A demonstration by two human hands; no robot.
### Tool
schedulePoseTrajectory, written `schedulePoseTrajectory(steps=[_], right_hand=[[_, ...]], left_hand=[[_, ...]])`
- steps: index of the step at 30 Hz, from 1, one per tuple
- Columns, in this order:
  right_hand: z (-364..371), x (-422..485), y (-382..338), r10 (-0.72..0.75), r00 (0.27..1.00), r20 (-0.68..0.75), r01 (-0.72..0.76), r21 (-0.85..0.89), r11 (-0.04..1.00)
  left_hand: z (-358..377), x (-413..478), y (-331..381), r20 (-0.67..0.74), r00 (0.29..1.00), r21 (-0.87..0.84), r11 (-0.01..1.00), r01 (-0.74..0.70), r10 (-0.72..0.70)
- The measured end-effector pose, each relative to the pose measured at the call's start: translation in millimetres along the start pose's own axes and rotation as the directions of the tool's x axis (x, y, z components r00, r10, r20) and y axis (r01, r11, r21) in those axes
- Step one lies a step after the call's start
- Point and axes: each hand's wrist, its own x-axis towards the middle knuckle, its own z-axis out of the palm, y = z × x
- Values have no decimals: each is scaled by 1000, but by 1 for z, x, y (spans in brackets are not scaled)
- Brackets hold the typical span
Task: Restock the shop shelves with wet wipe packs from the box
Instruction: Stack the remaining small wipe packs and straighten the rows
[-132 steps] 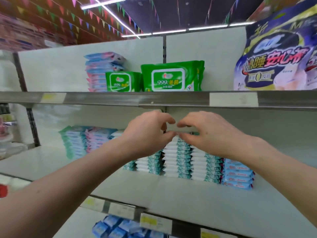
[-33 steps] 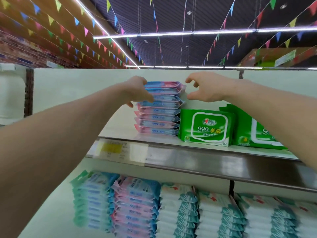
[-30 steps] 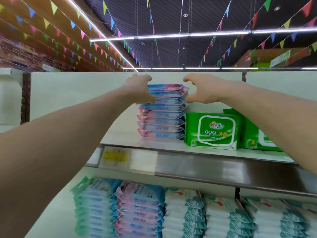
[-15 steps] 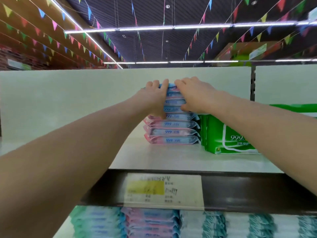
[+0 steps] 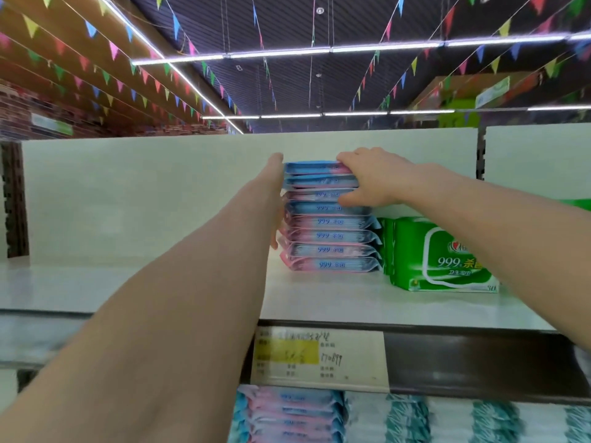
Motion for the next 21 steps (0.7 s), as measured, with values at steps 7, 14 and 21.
schedulePoseTrajectory(steps=[7,14,21], right_hand=[[-6,-1,3,-15,998,57,14,30,999],[-1,-1,11,-31,998,63,27,62,998],[-1,-2,23,-23,997,69,17,89,996]], left_hand=[[-1,20,-9,59,992,5,993,115,-115],[4,20,-10,115,977,25,984,177,-179],[17,21,-6,138,975,56,984,170,-177]])
